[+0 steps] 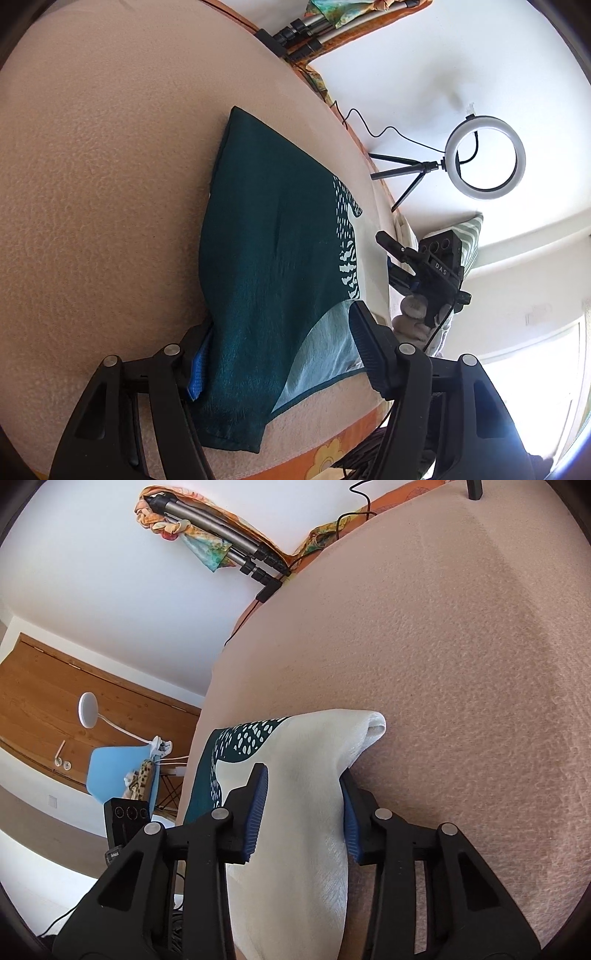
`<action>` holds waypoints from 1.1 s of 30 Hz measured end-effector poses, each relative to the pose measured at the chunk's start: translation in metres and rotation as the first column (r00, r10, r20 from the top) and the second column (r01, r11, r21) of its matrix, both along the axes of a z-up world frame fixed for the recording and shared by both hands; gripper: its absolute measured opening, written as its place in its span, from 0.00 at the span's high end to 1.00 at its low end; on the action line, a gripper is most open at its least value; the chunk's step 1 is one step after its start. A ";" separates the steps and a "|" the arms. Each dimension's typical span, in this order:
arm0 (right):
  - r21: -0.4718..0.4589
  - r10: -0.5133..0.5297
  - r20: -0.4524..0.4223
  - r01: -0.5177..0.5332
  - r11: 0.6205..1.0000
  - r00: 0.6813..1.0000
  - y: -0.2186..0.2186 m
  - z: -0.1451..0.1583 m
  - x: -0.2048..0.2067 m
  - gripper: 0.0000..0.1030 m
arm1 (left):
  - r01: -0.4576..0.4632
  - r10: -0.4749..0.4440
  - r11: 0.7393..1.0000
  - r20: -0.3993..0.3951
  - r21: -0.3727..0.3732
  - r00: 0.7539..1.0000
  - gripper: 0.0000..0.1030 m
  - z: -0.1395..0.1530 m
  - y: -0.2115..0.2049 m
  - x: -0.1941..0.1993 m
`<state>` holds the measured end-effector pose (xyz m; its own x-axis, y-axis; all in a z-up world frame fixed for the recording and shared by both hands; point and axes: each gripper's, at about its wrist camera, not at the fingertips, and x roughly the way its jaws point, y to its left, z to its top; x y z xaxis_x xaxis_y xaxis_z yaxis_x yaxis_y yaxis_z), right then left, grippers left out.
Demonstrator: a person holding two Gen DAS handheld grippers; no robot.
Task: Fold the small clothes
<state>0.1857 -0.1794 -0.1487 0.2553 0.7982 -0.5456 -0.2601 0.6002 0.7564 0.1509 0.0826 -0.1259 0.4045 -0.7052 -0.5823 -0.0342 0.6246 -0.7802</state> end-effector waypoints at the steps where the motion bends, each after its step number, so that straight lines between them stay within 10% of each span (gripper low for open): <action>1: -0.001 0.001 -0.001 -0.001 1.000 1.000 0.002 0.000 0.000 0.64 | 0.007 -0.007 1.000 -0.001 0.026 1.000 0.57 0.000 -0.004 0.001; 5: -0.039 0.006 -0.022 -0.007 0.999 1.000 0.011 -0.004 0.002 0.90 | 0.023 -0.022 0.996 -0.003 0.092 1.000 0.94 -0.003 -0.012 0.001; 11: -0.163 0.033 0.062 -0.022 0.986 0.998 0.028 0.014 -0.005 0.95 | 0.046 -0.072 0.968 0.100 0.248 0.992 0.94 0.018 -0.025 -0.007; 33: -0.223 -0.005 0.276 0.069 0.972 0.961 0.004 0.094 -0.039 0.96 | 0.096 -0.151 0.969 0.235 0.229 0.960 0.96 0.047 -0.072 0.001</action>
